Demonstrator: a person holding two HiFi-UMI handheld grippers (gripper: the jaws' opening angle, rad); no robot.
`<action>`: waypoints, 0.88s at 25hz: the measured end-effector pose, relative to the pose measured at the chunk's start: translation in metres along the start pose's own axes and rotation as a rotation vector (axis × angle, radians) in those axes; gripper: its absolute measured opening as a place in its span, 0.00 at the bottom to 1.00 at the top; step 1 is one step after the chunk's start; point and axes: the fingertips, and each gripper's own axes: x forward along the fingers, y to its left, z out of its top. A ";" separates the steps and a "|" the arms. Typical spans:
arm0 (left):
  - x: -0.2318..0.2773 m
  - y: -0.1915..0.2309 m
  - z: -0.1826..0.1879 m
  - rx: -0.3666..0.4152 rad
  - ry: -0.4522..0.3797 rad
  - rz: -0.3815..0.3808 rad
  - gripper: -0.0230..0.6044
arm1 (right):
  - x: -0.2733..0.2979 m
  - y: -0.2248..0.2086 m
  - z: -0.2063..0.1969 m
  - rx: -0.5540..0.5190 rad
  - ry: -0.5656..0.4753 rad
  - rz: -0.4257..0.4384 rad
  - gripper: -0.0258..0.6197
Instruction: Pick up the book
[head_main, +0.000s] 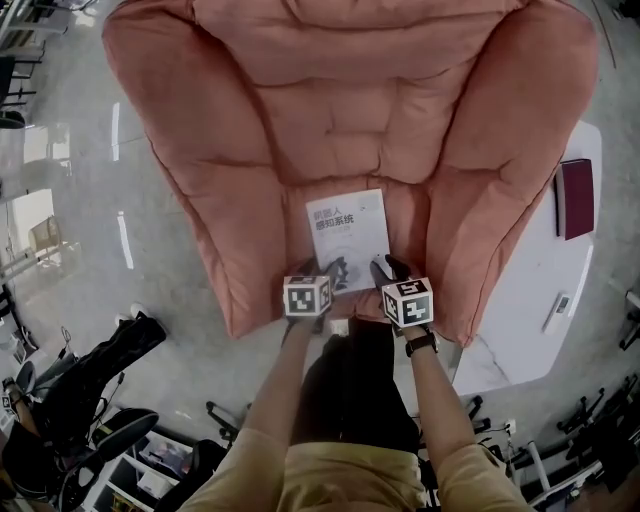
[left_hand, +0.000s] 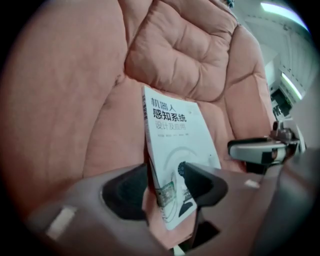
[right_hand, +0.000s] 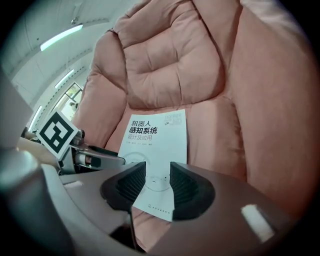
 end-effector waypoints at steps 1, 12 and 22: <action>0.004 0.002 0.000 -0.006 0.000 -0.001 0.40 | 0.000 -0.001 0.002 0.001 -0.010 0.002 0.28; 0.007 0.006 0.010 0.018 -0.049 -0.043 0.26 | 0.001 -0.004 0.025 0.024 -0.070 0.025 0.28; 0.038 -0.004 0.019 -0.080 -0.020 -0.215 0.25 | 0.017 0.006 0.011 0.018 -0.045 0.066 0.28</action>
